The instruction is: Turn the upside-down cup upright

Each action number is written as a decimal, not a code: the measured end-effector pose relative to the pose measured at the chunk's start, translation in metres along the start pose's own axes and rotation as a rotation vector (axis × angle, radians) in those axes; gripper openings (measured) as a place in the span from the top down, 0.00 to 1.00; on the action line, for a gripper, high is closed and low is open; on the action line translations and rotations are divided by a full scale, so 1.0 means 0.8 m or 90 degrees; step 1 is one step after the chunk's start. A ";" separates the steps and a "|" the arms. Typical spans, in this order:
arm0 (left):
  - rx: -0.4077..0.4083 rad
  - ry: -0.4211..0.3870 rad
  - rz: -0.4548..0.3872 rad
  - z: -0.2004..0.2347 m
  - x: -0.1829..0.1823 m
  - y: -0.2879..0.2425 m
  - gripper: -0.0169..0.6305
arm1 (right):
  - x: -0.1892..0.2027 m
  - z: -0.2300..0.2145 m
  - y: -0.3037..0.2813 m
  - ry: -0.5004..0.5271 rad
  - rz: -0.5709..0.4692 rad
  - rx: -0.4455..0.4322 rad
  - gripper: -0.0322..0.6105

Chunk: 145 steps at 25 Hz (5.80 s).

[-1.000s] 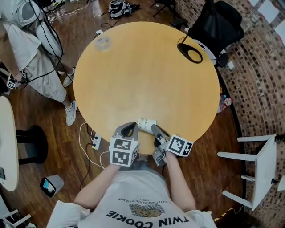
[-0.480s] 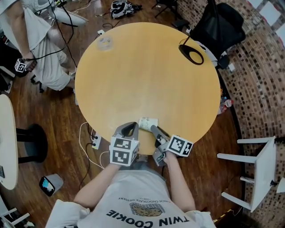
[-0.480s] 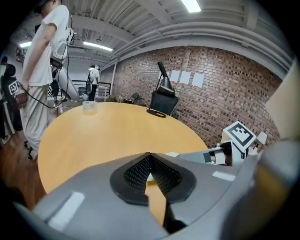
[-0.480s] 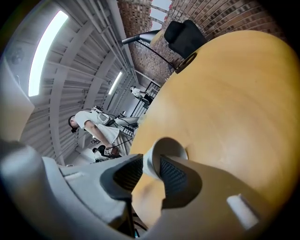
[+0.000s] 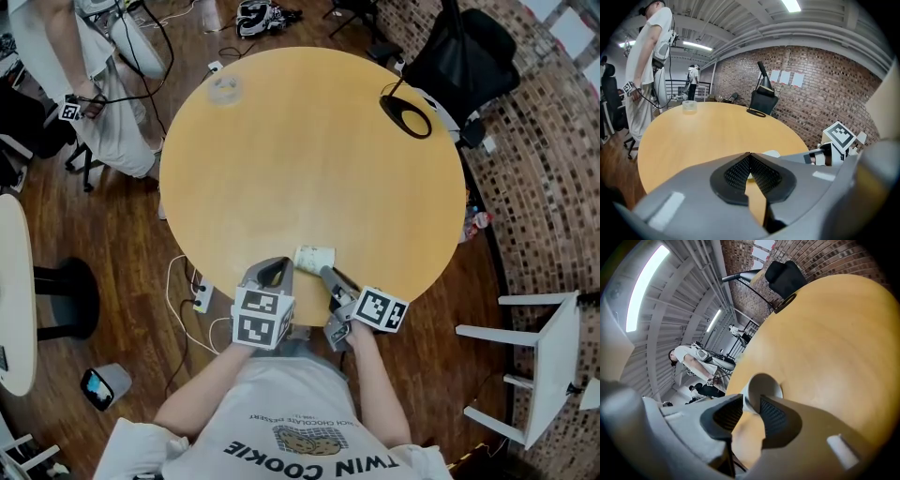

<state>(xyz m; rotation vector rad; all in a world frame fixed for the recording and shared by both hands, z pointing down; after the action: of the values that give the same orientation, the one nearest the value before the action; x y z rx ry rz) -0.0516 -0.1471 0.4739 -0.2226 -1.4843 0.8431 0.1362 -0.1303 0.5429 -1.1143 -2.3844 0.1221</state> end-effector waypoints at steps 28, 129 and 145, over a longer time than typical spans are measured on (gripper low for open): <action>-0.022 0.038 -0.019 0.032 0.000 0.010 0.97 | -0.014 0.094 -0.078 0.864 0.563 0.108 0.55; -0.042 -0.044 -0.104 -0.077 0.076 0.130 0.97 | 0.084 0.160 0.082 0.617 -0.045 0.073 0.90; 0.035 -0.060 -0.125 -0.103 0.187 0.287 0.97 | 0.266 0.220 0.188 0.545 -0.067 0.125 0.95</action>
<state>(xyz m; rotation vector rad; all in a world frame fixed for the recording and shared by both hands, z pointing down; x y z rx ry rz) -0.0763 0.1359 0.4396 0.0050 -1.5410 0.7435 0.0419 0.1488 0.4327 -0.7324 -1.6132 -0.1345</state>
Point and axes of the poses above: the fingertips, and each gripper's own axes: y backward along the fingers, z to its left, x out of its underside, the point moved 8 cm from there along y, backward along the fingers, and after that the axes turned 10 degrees about -x, right-handed, at the moved point
